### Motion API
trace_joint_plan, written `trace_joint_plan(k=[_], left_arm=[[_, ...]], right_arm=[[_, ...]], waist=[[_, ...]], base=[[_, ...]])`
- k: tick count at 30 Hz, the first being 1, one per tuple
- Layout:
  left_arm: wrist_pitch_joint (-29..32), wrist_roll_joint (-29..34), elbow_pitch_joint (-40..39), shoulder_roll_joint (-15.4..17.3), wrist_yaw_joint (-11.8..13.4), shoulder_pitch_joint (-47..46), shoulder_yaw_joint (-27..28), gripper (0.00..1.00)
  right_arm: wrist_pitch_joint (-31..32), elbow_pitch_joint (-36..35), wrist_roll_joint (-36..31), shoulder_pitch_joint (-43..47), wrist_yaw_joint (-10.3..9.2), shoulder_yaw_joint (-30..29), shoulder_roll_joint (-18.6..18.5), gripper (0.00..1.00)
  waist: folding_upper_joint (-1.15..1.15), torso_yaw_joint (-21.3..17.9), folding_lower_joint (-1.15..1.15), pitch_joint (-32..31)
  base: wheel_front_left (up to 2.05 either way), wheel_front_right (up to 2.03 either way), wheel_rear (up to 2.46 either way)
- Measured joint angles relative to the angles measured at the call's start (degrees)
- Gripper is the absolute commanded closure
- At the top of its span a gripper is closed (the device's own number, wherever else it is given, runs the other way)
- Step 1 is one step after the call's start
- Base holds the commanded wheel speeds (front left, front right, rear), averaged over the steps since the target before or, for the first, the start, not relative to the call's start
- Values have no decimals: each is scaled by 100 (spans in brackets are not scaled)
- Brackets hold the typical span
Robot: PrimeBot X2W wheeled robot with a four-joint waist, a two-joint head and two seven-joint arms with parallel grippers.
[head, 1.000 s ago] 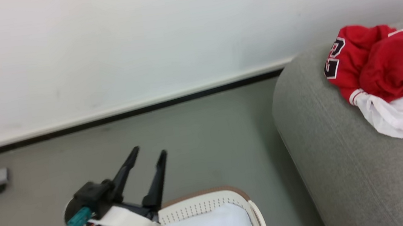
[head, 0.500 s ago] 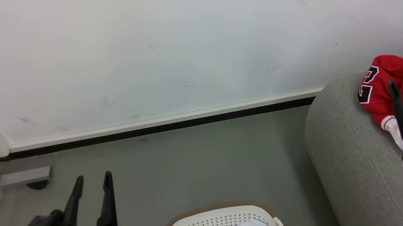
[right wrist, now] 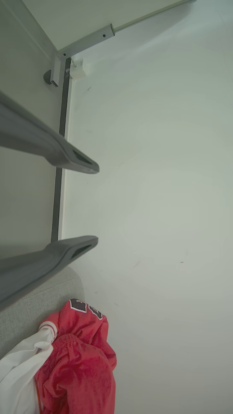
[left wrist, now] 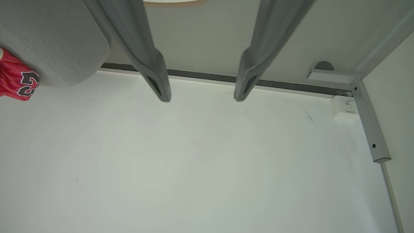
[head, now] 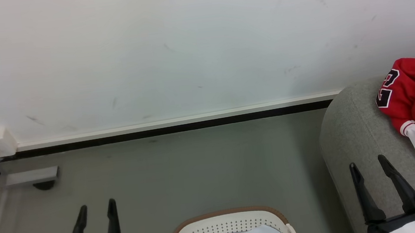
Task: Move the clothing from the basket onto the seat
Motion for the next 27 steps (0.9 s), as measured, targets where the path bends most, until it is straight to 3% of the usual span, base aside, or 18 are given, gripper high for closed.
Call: trace_joint_plan(k=[11,27], left_arm=[[0,287,11,-147,-76,90,108,0],[0,335,32,-177,-98,82,-24,0]], right_arm=[[-9,181,-77,149,0,-26,261,0],[-9,286,-74,105,0,7,311,0]], waist=[[0,-21,0,47],[0,-45,0,56]], base=[[0,0,0],[0,0,0]])
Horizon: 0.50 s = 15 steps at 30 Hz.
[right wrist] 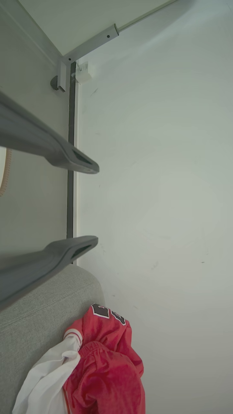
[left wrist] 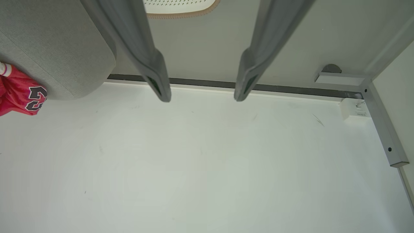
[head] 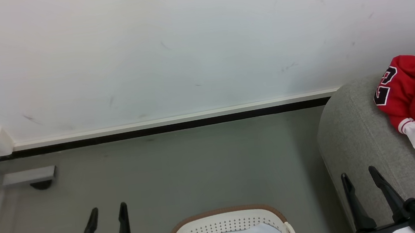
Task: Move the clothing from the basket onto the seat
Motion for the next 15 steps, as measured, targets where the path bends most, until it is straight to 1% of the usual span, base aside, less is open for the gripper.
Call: trace_joint_plan(k=[8,9,13,15], left_arm=[[0,-8,27,4,0,-7,-52,0],[0,-51,51,14,0,-11,-92,100],[20,-69,234,-43,0,86,-125,100],[105,-207,274,-47,0,96,-100,100]], right_arm=[[0,21,18,-3,-1,-10,11,0],[0,19,19,-3,0,-11,12,100],[25,171,33,120,0,4,24,100],[77,188,220,148,0,-8,27,100]], waist=[[0,-3,1,14],[0,0,0,14],[0,3,1,14],[0,9,1,13]], base=[[0,0,0],[0,0,0],[0,0,0],[0,0,0]])
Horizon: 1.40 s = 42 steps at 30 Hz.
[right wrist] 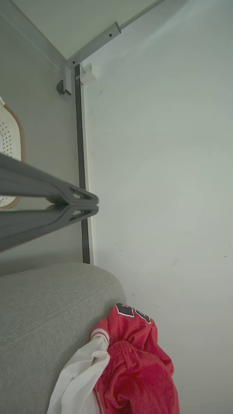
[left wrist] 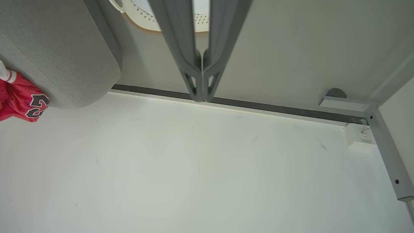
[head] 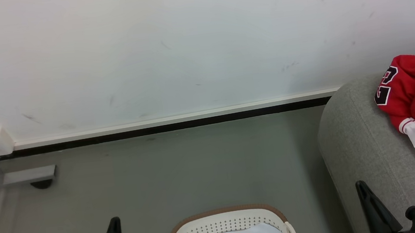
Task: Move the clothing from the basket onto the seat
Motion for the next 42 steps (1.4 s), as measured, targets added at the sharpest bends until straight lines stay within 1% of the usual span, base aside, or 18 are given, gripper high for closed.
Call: trace_joint_plan(k=[8,20,42], left_arm=[[227,-888,-24,0,3,-12,91,100],[512,-2051,-210,0,102,-41,156,100],[959,-3807,-452,1,238,-110,300,100]], right_arm=[[197,-2,842,-8,0,-98,-11,100],[434,-5,2000,-55,0,-220,-42,100],[757,-40,3820,-169,0,-359,-172,100]], waist=[[0,26,0,-2],[0,64,0,-4],[0,132,0,-7]], base=[[0,0,0],[0,0,0],[0,0,0]])
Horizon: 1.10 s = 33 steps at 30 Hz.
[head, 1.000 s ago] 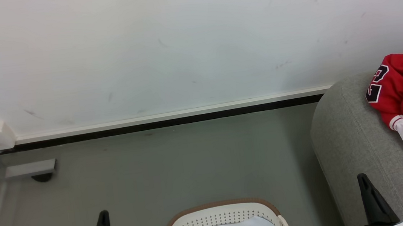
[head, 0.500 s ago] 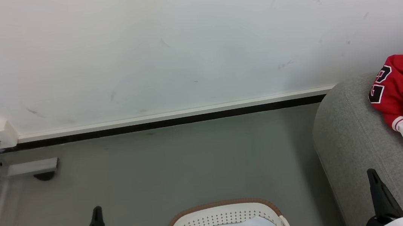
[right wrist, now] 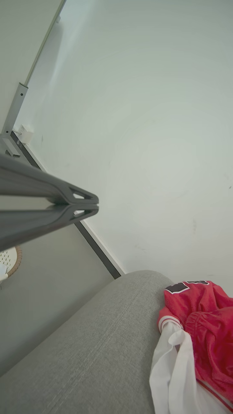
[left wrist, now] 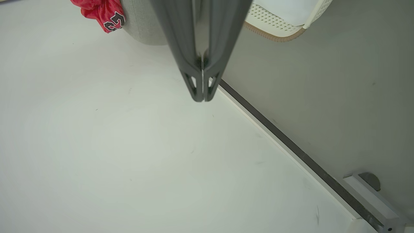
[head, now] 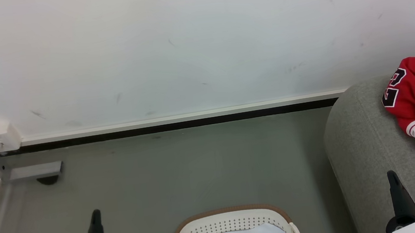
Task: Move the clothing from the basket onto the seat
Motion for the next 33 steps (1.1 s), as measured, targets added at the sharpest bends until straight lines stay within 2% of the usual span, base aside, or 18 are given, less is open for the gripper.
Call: trace_joint_plan(k=[33], left_arm=[[545,-1969,-252,4,124,-100,175,100]], right_arm=[[248,-67,2218,-149,0,-14,-241,100]], waist=[[0,103,0,-5]], base=[[0,0,0]])
